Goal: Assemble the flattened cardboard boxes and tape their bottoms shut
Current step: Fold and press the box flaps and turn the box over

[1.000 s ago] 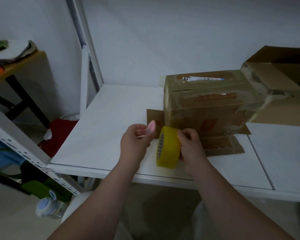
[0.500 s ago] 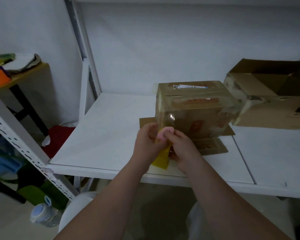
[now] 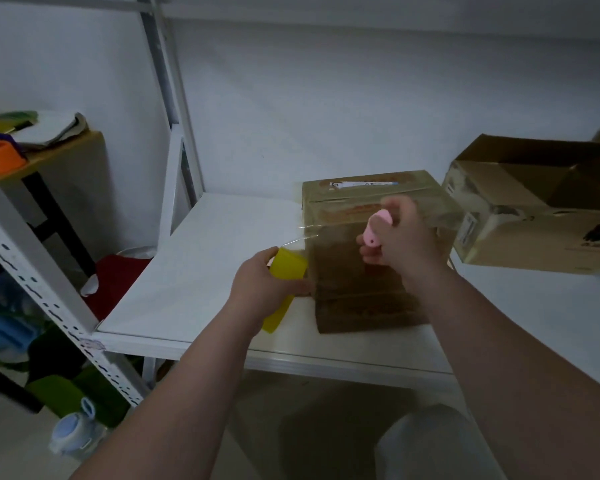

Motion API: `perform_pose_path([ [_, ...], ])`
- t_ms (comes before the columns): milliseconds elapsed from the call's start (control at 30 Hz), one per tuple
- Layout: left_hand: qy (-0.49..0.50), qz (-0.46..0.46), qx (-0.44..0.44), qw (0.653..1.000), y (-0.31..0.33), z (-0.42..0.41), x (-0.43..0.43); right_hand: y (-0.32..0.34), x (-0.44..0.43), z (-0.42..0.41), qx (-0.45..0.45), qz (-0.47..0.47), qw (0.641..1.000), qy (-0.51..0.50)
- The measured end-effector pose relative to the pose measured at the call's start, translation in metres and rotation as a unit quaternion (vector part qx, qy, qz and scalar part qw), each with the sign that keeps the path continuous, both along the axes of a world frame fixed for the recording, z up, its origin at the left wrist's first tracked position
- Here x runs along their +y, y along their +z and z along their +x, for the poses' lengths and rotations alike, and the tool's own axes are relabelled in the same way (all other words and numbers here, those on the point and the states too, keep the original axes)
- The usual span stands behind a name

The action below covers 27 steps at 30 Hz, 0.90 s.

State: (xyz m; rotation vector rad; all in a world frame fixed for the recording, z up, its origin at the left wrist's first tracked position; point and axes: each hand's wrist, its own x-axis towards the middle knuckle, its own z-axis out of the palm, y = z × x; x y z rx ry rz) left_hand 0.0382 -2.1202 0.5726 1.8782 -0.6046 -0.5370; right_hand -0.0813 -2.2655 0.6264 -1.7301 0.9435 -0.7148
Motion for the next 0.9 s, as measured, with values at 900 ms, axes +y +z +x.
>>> perform_pose_path([
  [900, -0.053, 0.084, 0.103, 0.990, -0.027, 0.032, -0.012, -0.041, -0.024, 0.080, 0.234, -0.404, 0.871, 0.154],
])
